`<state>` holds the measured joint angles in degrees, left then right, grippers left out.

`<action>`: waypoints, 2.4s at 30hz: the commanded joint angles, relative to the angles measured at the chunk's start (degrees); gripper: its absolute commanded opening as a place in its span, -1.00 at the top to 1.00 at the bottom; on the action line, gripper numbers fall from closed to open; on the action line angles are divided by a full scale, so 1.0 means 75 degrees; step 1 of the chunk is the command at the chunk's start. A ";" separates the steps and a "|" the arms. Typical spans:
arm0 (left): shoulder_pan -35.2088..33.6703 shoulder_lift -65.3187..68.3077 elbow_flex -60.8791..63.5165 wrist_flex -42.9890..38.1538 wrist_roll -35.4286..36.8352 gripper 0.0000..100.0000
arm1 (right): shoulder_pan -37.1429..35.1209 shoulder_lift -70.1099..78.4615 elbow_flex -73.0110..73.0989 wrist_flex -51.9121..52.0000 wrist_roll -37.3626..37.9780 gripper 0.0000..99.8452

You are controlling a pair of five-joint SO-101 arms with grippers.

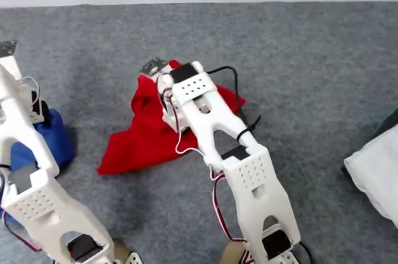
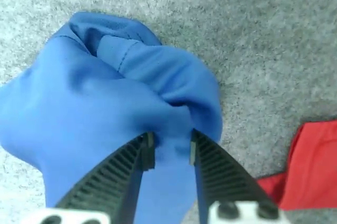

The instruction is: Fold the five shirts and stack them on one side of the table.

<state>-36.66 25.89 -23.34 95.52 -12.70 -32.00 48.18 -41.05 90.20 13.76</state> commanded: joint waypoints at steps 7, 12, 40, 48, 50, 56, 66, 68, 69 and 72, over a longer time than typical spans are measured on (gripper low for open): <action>0.0047 -0.0410 -0.0029 -0.0117 -0.0070 0.77 | 0.0440 -0.0053 -0.1090 0.0123 0.0070 0.71; 0.0047 -0.0410 -0.0029 -0.0117 -0.0070 0.77 | 0.0440 -0.0041 -0.1078 0.0135 0.0070 0.71; 0.0047 -0.0469 -0.0029 -0.0117 -0.0070 0.77 | 0.0967 0.0651 -0.3083 0.1670 0.1489 0.98; 0.0668 -0.0551 -0.0240 0.0281 -0.0035 0.77 | 0.1237 -0.0686 -0.3458 0.1717 0.1934 0.98; 0.0938 -0.0703 -0.0311 0.0363 -0.0035 0.77 | 0.1330 -0.1330 -0.3223 0.1717 0.1946 0.98; 0.1664 -0.1336 -0.0311 0.0363 -0.0023 0.77 | 0.2397 -0.3405 -0.2180 0.1705 0.1958 0.98; 0.3059 -0.1629 -0.0311 0.0457 -0.0012 0.77 | 0.4952 -0.6148 -0.0270 0.1694 0.2602 0.98; 0.3470 -0.1629 -0.0311 0.0469 -0.0012 0.77 | 0.5433 -0.6336 -0.0129 0.1694 0.2778 0.98; 0.3681 -0.1629 -0.0311 0.0481 0.0000 0.77 | 0.5667 -0.6382 -0.0094 0.1694 0.2837 0.98; 0.4372 -0.1606 -0.0299 0.0481 0.0000 0.76 | 0.6347 -0.6429 -0.0094 0.1694 0.3012 0.98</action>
<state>-8.62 17.19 -23.34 98.33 -12.62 10.90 3.52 -41.49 100.57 34.86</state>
